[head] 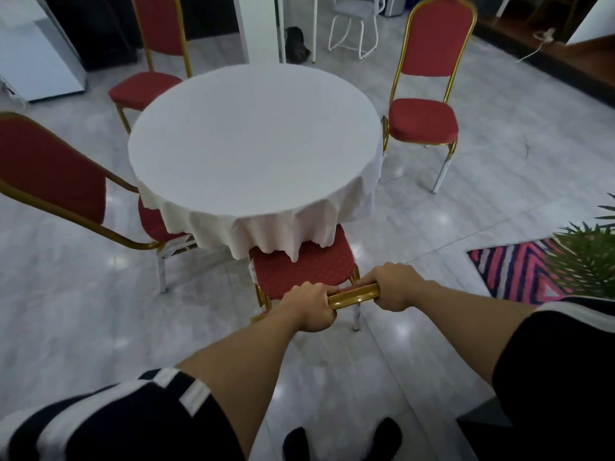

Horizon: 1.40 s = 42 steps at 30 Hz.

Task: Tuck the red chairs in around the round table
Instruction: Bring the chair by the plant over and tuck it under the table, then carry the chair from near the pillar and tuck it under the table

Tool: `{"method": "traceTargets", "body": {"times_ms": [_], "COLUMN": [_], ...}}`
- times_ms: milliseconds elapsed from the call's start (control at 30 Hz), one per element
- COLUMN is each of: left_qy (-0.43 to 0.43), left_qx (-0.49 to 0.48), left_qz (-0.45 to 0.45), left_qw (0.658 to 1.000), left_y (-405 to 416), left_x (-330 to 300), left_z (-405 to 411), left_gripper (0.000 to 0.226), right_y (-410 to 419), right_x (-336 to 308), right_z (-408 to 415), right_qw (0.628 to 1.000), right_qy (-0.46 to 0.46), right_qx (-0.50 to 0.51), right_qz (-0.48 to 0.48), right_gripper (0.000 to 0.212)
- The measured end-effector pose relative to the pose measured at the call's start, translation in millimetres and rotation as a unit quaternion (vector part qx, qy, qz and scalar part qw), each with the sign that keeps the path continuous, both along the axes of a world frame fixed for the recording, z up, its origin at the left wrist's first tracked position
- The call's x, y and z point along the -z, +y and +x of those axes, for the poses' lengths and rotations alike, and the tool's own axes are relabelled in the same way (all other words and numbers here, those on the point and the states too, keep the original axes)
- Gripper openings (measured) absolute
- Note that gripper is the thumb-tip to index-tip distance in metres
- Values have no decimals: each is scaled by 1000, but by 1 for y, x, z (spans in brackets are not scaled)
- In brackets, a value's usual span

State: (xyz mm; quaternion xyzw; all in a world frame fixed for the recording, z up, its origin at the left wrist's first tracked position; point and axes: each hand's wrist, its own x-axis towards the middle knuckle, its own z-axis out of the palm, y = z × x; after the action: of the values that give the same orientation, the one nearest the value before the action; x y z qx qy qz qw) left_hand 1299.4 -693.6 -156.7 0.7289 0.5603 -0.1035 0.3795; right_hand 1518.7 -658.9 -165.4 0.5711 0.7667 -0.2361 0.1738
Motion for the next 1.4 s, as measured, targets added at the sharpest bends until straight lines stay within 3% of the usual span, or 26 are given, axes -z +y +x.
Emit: {"method": "traceTargets", "body": {"times_ms": [333, 500, 533, 600, 700, 800, 900, 1067, 1267, 1400], "left_qy": [34, 57, 68, 81, 55, 21, 57, 104, 153, 134], "left_qx": [-52, -78, -74, -73, -114, -140, -94, -40, 40, 62], "left_qz": [6, -37, -54, -103, -131, -61, 34, 79, 192, 248], "left_qw": [998, 995, 994, 989, 983, 988, 993, 991, 969, 957], "left_y": [22, 31, 34, 40, 62, 105, 161, 270, 379, 441], "left_x": [-2, -2, -6, -22, -45, -64, -90, -114, -155, -182], "left_z": [55, 63, 66, 71, 89, 115, 151, 205, 310, 372], "left_gripper": [62, 63, 68, 100, 128, 114, 90, 101, 92, 92], "right_y": [42, 55, 58, 66, 86, 123, 175, 262, 331, 371], "right_x": [-6, -1, -1, -1, -15, -43, -71, -121, -161, -180], "right_z": [51, 63, 66, 71, 94, 130, 177, 258, 368, 428], "right_qw": [996, 990, 988, 982, 975, 978, 986, 986, 976, 965], "right_qy": [23, 61, 70, 105, 134, 145, 157, 141, 111, 91], "right_qx": [-81, -122, -130, -131, -133, -84, -12, 72, 149, 195], "right_qz": [-1, -20, -35, -81, -117, -123, -59, 43, 109, 150], "right_gripper": [54, 53, 49, 52, 92, 97, 109, 112, 114, 111]}}
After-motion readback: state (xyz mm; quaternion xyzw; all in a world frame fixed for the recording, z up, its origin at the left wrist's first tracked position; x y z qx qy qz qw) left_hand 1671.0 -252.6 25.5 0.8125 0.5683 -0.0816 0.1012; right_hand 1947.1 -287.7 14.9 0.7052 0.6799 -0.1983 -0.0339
